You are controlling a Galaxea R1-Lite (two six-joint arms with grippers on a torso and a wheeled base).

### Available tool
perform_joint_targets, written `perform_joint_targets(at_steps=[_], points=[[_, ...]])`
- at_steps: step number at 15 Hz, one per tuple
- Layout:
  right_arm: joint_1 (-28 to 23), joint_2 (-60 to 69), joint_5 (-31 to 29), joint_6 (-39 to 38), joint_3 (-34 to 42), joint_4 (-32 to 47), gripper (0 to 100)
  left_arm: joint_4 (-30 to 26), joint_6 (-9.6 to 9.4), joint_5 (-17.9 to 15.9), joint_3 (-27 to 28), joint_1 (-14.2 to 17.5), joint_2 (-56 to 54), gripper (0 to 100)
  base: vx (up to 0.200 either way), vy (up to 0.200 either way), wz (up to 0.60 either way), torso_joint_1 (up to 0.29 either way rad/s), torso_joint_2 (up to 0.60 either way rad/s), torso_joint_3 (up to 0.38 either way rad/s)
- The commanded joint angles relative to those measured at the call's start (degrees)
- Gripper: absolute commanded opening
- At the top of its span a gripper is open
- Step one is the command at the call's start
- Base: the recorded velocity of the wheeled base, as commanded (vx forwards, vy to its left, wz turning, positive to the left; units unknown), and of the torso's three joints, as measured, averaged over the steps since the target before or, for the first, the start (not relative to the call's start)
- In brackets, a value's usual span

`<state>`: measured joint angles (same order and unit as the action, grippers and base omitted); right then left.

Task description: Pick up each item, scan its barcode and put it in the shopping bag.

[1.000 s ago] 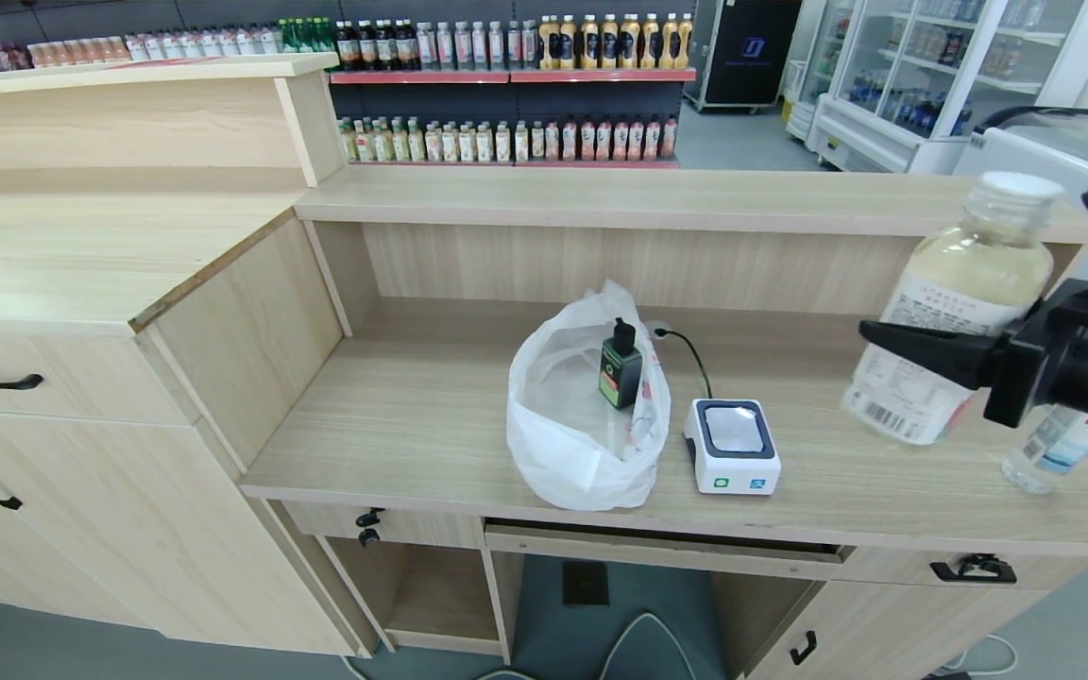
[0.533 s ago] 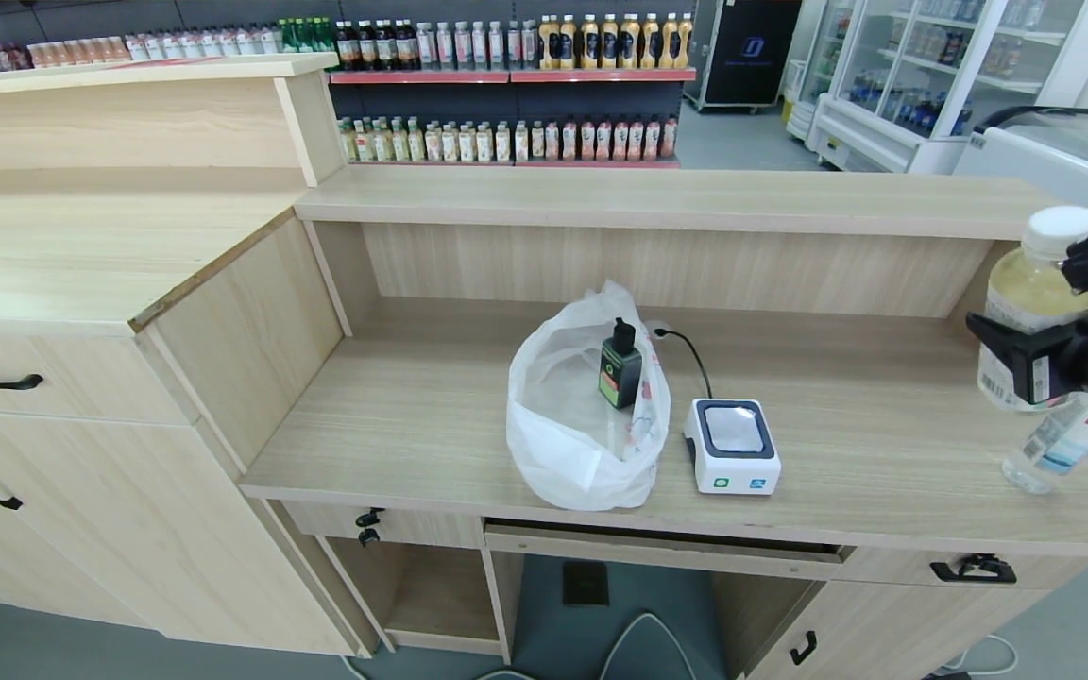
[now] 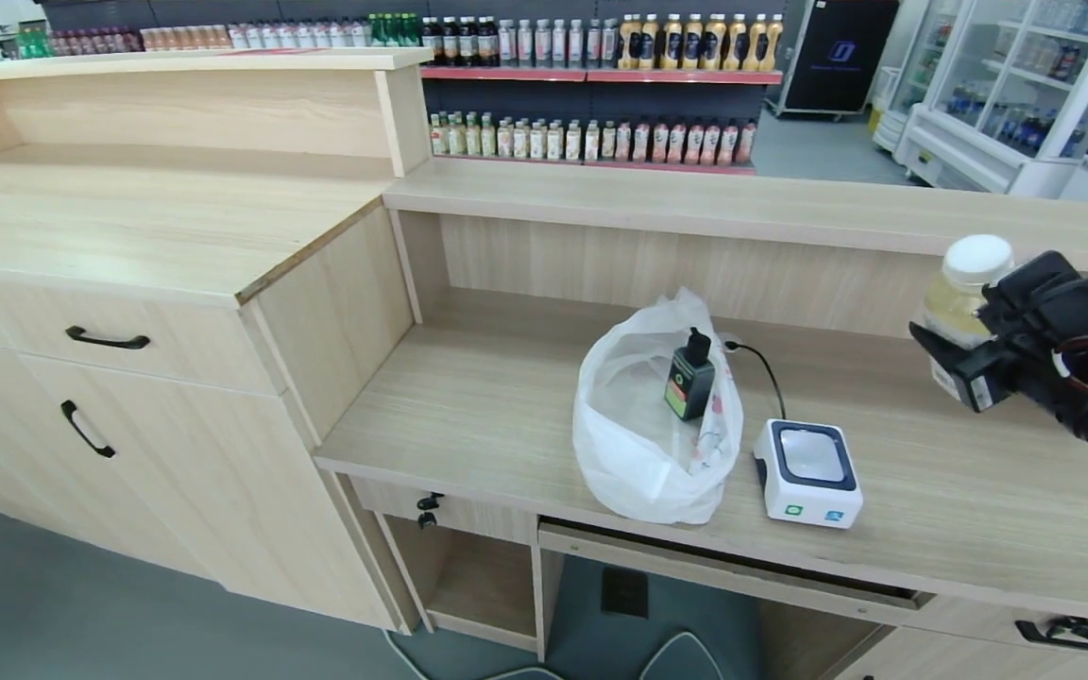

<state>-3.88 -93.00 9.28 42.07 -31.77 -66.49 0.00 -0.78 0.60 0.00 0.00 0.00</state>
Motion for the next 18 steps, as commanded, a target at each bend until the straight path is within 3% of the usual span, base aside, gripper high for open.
perform_joint_targets(at_steps=[1, 5, 14, 18], points=[[-1.4, -7.46, 7.25, 3.19, 0.3, -2.77, 0, 0.0, -0.01, 0.02, 0.0, 0.0, 0.0, 0, 0.0, 0.0, 0.0, 0.0, 0.0, 0.0], [-6.41, -12.38, 21.13, 14.27, -0.31, -3.91, 0, 0.0, 0.08, 0.02, 0.0, 0.0, 0.0, 0, 0.0, 0.0, 0.0, 0.0, 0.0, 0.0], [-6.32, -20.38, 30.89, 16.03, -4.09, -9.01, 0, 0.0, -0.01, 0.02, 0.0, 0.0, 0.0, 0, 0.0, 0.0, 0.0, 0.0, 0.0, 0.0], [-5.53, -23.89, 31.68, 16.99, -5.67, -10.68, 0, 0.0, 0.08, 0.02, 0.0, 0.0, 0.0, 0, 0.0, 0.0, 0.0, 0.0, 0.0, 0.0]])
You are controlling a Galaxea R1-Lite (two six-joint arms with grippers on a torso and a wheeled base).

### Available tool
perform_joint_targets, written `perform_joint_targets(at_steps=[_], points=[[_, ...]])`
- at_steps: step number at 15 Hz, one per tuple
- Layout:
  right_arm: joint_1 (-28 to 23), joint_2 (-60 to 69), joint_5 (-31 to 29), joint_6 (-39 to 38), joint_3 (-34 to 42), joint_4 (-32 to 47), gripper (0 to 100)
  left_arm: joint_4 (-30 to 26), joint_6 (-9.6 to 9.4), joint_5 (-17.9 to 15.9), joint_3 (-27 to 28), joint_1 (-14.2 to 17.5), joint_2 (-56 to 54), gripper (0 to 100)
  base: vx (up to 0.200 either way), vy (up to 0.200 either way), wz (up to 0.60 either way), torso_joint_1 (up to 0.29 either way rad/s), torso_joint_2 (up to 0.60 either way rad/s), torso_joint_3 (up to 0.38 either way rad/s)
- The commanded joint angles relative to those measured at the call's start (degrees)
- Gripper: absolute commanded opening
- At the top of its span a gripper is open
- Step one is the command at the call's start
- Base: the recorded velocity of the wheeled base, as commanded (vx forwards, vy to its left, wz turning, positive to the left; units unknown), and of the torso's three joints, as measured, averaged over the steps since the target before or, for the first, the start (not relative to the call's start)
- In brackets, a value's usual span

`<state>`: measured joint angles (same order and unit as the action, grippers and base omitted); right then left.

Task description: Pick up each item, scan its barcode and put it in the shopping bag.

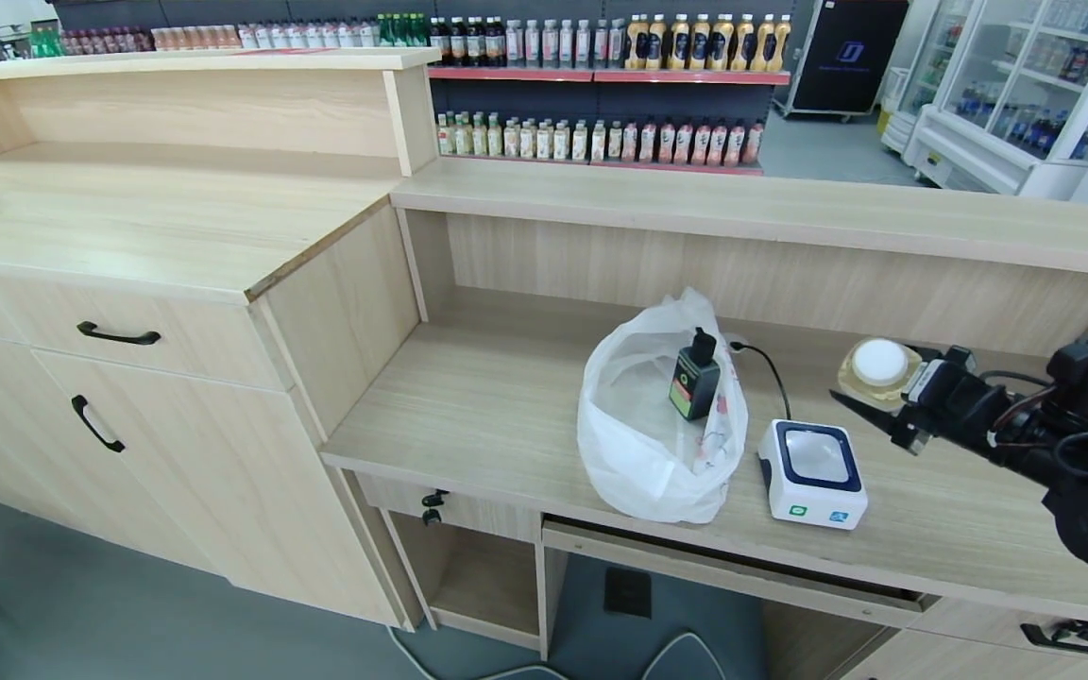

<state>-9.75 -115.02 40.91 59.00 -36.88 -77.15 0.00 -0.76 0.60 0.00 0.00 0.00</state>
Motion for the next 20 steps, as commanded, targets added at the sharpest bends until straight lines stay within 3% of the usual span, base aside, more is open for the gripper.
perform_joint_targets(at_steps=[1, 7, 20], points=[[0.7, -2.49, 0.05, 0.06, -1.0, -0.28, 0, 0.0, -0.04, 0.02, 0.0, 0.0, 0.0, 0, 0.0, 0.0, 0.0, 0.0, 0.0, 0.0], [4.22, -6.8, 0.57, 0.24, -2.94, -5.29, 0, 0.0, 0.05, 0.02, 0.0, 0.0, 0.0, 0, 0.0, 0.0, 0.0, 0.0, 0.0, 0.0], [4.57, -9.7, 0.57, 0.24, -3.82, -5.46, 0, 0.0, -0.04, 0.02, 0.0, 0.0, 0.0, 0, 0.0, 0.0, 0.0, 0.0, 0.0, 0.0]])
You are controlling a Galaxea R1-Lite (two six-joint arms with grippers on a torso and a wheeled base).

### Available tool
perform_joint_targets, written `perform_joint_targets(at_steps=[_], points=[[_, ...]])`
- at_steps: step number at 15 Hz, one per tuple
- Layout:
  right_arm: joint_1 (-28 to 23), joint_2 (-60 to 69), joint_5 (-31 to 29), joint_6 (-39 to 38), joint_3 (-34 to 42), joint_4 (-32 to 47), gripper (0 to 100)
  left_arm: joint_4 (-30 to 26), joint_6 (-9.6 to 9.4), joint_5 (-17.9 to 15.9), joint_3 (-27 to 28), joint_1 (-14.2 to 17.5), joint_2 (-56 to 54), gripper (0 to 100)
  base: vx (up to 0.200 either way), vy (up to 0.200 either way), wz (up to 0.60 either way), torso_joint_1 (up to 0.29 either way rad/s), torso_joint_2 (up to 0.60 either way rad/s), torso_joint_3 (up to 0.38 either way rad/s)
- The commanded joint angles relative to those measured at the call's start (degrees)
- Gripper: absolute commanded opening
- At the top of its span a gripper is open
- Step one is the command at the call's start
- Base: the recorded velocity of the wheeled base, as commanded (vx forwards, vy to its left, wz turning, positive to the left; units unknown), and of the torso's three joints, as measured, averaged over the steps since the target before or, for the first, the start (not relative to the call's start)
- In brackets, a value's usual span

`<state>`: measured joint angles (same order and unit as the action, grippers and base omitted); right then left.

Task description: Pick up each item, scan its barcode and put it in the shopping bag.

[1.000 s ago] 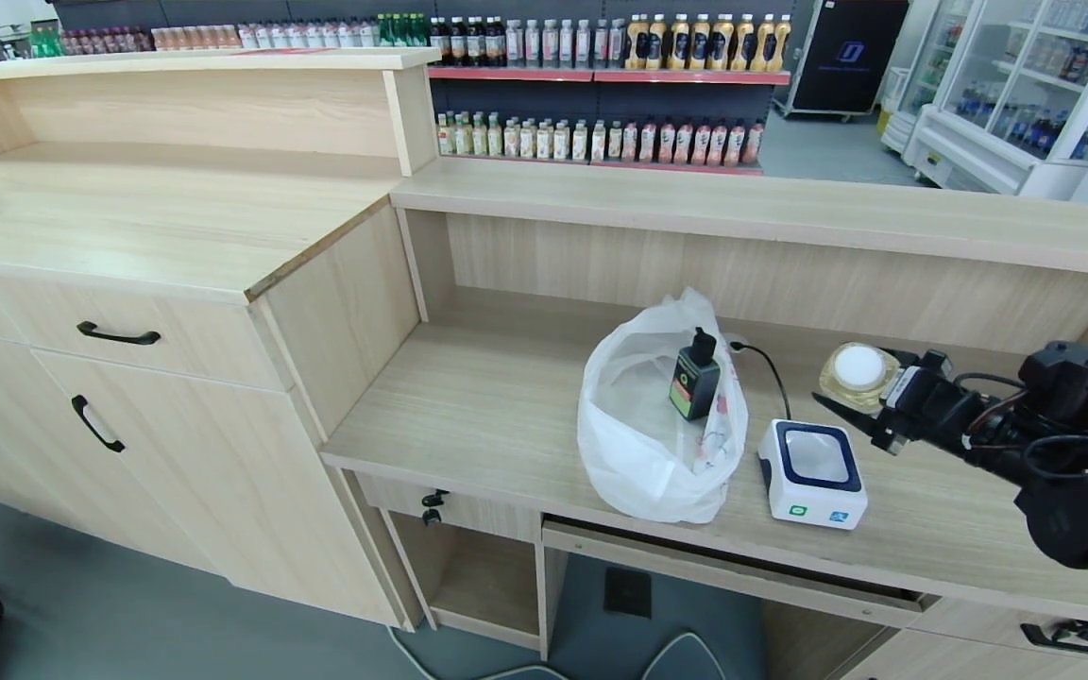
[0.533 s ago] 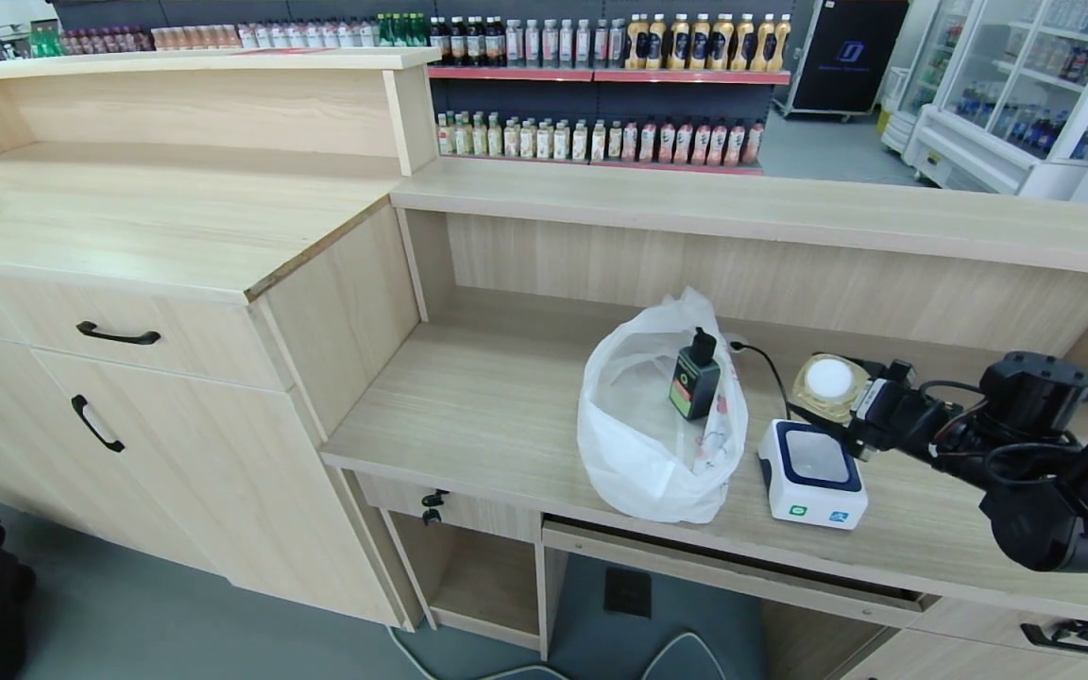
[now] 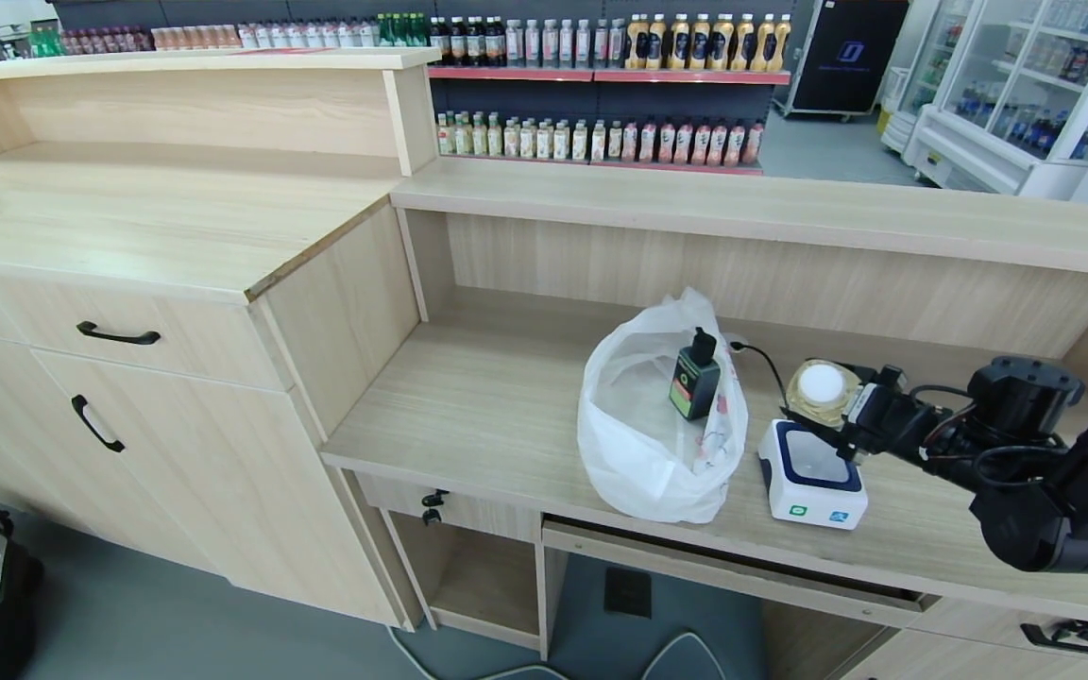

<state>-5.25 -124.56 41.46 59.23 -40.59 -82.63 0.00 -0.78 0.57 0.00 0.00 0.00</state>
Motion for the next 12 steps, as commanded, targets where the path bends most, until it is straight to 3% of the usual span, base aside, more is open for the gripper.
perform_joint_targets(at_steps=[1, 11, 12], points=[[0.07, -0.33, 0.02, 0.0, -0.1, 0.01, 0, 0.0, -0.01, 0.04, 0.0, 0.0, 0.0, 0, 0.0, 0.0, 0.0, 0.0, 0.0, 0.0], [0.86, -0.42, -0.15, -0.52, -1.94, -0.08, 0, 0.0, -0.01, 0.04, 0.0, 0.0, 0.0, 0, 0.0, 0.0, 0.0, 0.0, 0.0, 0.0], [0.95, 3.27, -0.15, -6.59, -1.68, -0.17, 0, 0.0, -0.01, 0.04, 0.0, 0.0, 0.0, 0, 0.0, 0.0, 0.0, 0.0, 0.0, 0.0]])
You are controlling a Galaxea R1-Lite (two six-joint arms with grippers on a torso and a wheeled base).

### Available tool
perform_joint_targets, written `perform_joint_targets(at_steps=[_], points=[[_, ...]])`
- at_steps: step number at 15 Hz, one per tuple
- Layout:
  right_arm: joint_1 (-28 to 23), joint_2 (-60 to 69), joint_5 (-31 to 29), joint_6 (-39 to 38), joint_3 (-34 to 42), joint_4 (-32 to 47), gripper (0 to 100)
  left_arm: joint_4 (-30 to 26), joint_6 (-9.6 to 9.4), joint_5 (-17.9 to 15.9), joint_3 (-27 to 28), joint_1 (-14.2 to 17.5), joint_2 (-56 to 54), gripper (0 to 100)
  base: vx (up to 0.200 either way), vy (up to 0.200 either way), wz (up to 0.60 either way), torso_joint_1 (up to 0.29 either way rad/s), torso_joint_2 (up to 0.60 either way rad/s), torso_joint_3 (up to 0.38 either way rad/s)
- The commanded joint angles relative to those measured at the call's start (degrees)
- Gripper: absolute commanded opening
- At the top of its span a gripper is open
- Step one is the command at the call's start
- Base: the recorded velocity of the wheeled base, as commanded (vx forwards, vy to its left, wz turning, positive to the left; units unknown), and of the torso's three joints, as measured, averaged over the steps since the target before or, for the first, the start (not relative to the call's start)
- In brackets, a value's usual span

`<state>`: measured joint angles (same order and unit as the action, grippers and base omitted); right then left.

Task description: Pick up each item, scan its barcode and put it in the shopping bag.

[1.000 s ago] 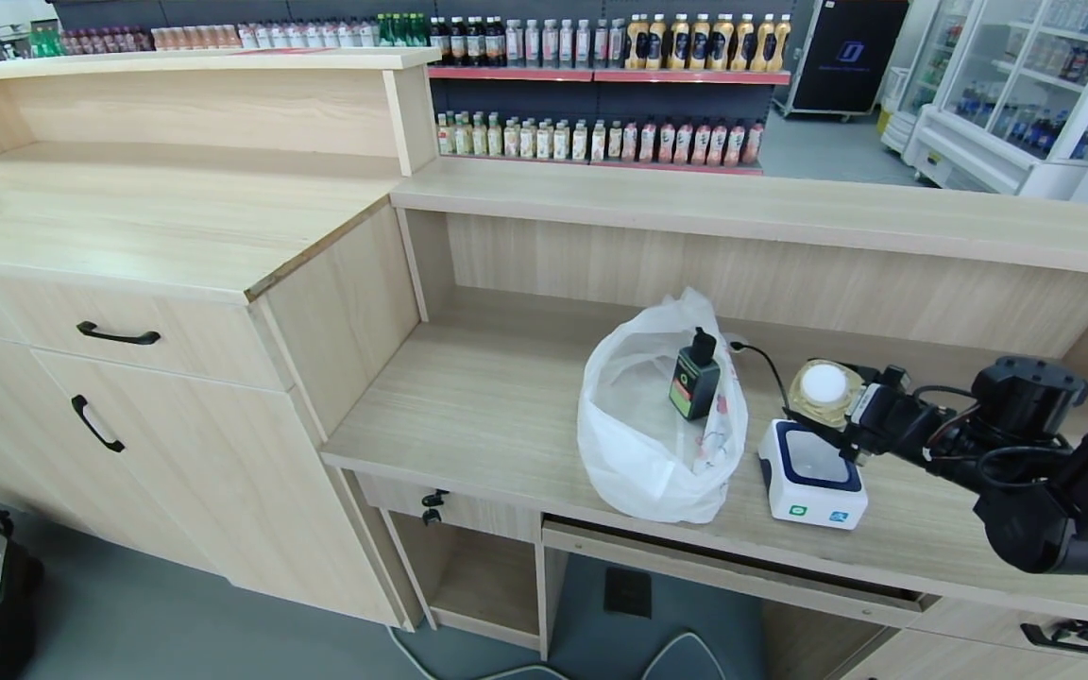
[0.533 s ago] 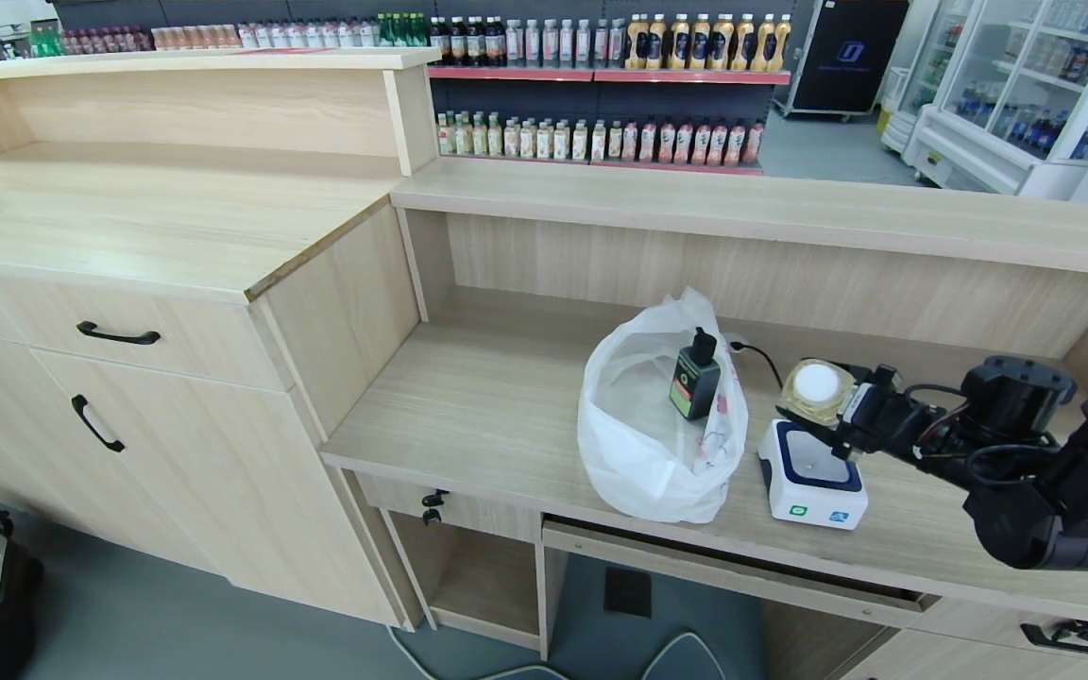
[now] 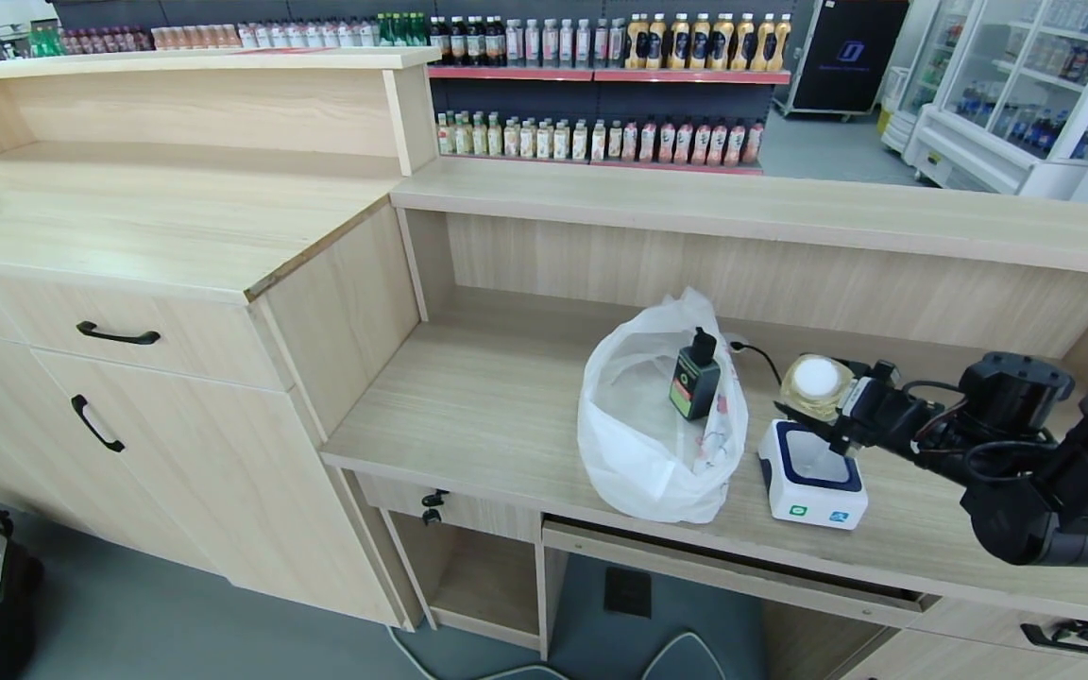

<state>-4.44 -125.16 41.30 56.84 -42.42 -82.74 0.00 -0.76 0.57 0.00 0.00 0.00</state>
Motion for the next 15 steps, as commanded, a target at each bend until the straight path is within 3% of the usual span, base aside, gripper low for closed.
perform_joint_targets(at_steps=[1, 2, 4, 5, 6, 7, 9, 13, 15], points=[[-0.05, 9.76, -0.78, -14.04, 2.17, 0.91, 0, 0.0, -0.04, 0.04, 0.0, 0.0, 0.0, 0, 0.0, 0.0, 0.0, 0.0, 0.0, 0.0], [-0.57, 18.2, -5.97, -24.59, 4.81, 4.69, 0, 0.0, -0.04, 0.04, 0.0, 0.0, 0.0, 0, 0.0, 0.0, 0.0, 0.0, 0.0, 0.0], [-2.24, 28.39, -19.77, -36.45, 4.72, 14.97, 0, 0.0, -0.04, 0.04, 0.0, 0.0, 0.0, 0, 0.0, 0.0, 0.0, 0.0, 0.0, 0.0], [-3.21, 34.72, -33.13, -43.13, 3.14, 27.45, 0, 0.0, -0.04, 0.04, 0.0, 0.0, 0.0, 0, 0.0, 0.0, 0.0, 0.0, 0.0, 0.0], [-3.47, 37.97, -43.41, -45.95, 2.96, 36.86, 0, 0.0, -0.04, 0.04, 0.0, 0.0, 0.0, 0, 0.0, 0.0, 0.0, 0.0, 0.0, 0.0], [-3.38, 39.56, -49.21, -47.09, 4.28, 40.02, 0, 0.0, -0.04, 0.04, 0.0, 0.0, 0.0, 0, 0.0, 0.0, 0.0, 0.0, 0.0, 0.0], [-1.1, 42.81, -55.01, -46.91, 12.28, 34.22, 0, 0.0, 0.05, 0.04, 0.0, 0.0, 0.0, 0, 0.0, 0.0, 0.0, 0.0, 0.0, 0.0], [-0.84, 44.21, -56.24, -46.21, 13.86, 32.11, 0, 0.0, -0.04, 0.04, 0.0, 0.0, 0.0, 0, 0.0, 0.0, 0.0, 0.0, 0.0, 0.0], [-0.22, 43.77, -64.59, -43.31, 14.21, 31.15, 0, 0.0, -0.04, 0.04, 0.0, 0.0, 0.0, 0, 0.0, 0.0, 0.0, 0.0, 0.0, 0.0]])
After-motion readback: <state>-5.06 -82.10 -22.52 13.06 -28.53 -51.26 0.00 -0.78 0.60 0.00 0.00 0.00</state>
